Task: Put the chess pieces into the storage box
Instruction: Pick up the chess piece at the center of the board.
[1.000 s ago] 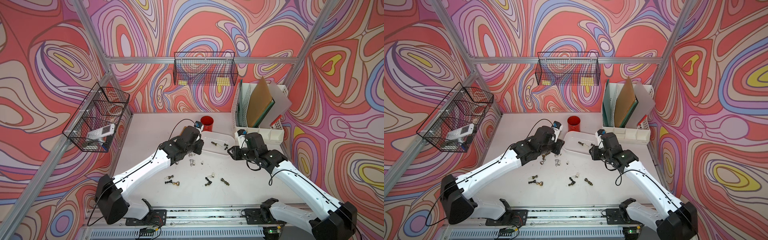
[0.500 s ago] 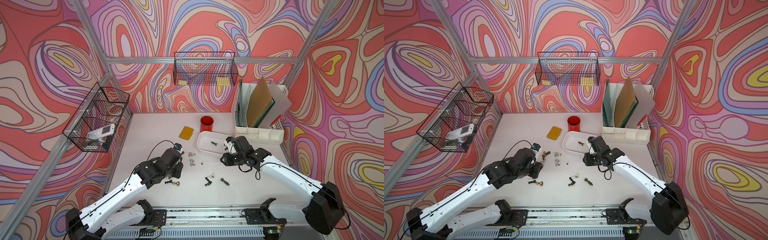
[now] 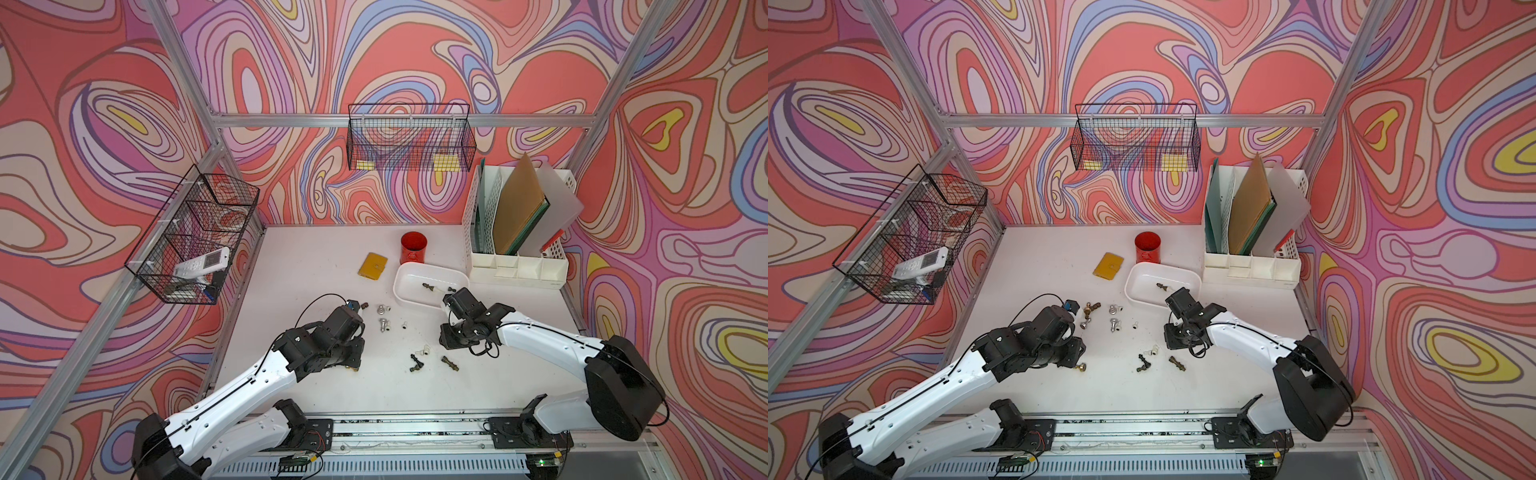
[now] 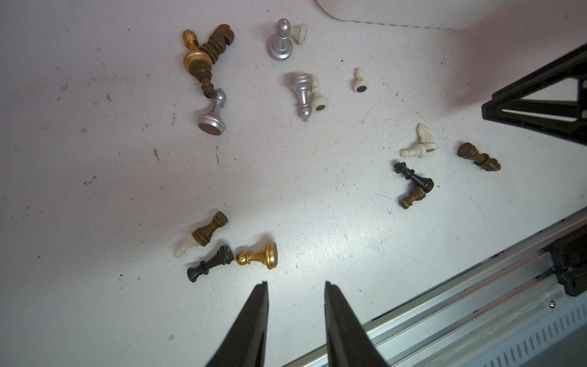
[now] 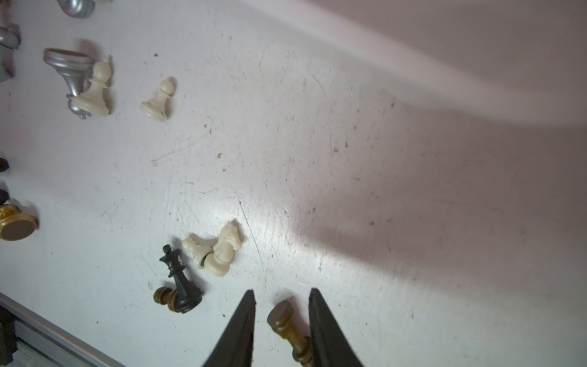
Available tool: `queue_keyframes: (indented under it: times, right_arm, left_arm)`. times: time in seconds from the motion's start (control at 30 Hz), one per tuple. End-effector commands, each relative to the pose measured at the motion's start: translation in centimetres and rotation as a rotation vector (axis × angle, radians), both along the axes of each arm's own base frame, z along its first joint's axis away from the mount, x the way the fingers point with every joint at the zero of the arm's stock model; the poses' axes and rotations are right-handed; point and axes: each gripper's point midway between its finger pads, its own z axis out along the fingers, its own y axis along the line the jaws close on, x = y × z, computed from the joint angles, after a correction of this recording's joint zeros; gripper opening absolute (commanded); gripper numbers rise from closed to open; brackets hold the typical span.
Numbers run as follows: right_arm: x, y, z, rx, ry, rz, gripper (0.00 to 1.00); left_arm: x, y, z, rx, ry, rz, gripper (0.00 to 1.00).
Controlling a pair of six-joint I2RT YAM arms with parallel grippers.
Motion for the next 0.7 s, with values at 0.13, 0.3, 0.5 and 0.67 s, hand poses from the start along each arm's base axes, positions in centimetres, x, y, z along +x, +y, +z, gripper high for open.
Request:
queue_keyframes:
  times: [0.13, 0.3, 0.5, 0.67]
  right_arm:
    - [-2.5, -1.3, -1.0, -0.085, 0.037, -0.016, 0.34]
    - [-3.3, -1.5, -1.2, -0.105, 0.054, -0.007, 0.35]
    - [-4.4, -1.3, -1.8, -0.109, 0.083, -0.001, 0.35]
    - [-4.4, -1.2, -2.3, -0.135, 0.092, 0.004, 0.34]
  left_arm:
    - [0.6, -0.7, 0.0, 0.025, 0.016, -0.028, 0.35]
    - [1.0, -1.1, 0.4, 0.026, 0.006, -0.041, 0.35]
    - [1.3, -1.1, 0.7, 0.024, -0.012, -0.035, 0.35]
    - [1.4, -1.1, 0.5, 0.027, -0.018, -0.031, 0.35]
